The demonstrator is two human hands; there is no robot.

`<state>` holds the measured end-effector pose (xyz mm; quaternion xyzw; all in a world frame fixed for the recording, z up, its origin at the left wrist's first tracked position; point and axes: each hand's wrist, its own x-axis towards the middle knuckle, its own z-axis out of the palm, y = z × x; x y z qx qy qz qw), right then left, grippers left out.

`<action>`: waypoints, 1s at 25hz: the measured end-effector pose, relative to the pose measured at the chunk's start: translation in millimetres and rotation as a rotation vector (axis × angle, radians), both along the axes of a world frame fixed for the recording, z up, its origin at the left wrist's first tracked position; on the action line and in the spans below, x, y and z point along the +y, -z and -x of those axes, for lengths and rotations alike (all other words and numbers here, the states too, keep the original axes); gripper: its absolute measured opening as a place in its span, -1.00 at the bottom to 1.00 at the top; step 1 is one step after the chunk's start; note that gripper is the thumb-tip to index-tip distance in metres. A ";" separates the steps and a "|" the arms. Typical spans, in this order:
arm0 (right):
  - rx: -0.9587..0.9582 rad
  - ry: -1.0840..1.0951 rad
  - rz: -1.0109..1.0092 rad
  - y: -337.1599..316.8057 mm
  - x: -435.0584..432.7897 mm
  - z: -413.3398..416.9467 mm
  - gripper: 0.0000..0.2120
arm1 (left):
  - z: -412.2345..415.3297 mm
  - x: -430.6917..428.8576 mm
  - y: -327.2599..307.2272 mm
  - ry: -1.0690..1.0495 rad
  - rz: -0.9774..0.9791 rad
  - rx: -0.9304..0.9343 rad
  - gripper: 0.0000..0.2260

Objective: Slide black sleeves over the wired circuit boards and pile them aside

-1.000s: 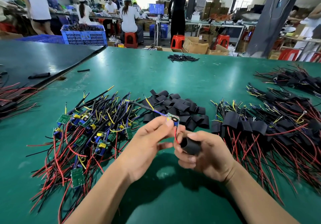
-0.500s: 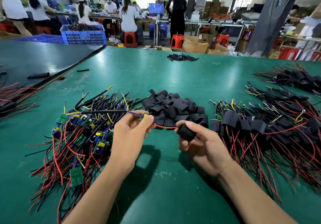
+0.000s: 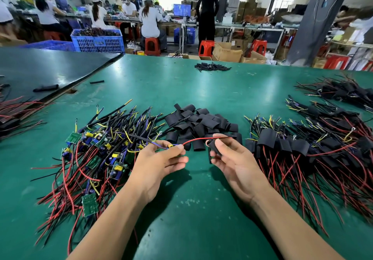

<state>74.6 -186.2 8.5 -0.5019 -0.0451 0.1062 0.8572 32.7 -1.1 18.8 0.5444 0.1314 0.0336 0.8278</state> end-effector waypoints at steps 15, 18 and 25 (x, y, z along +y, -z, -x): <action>0.037 0.418 0.202 4.8 -11.0 -11.6 -0.86 | 1.3 3.1 -4.9 -0.082 -0.102 -0.027 -0.72; 0.037 0.405 0.221 3.3 -10.8 -11.2 -0.85 | 0.9 3.8 -5.3 -0.101 -0.099 -0.049 -0.72; 0.012 0.322 0.254 7.8 -8.2 -10.9 -0.85 | 1.7 5.4 -3.5 -0.083 -0.106 -0.064 -0.73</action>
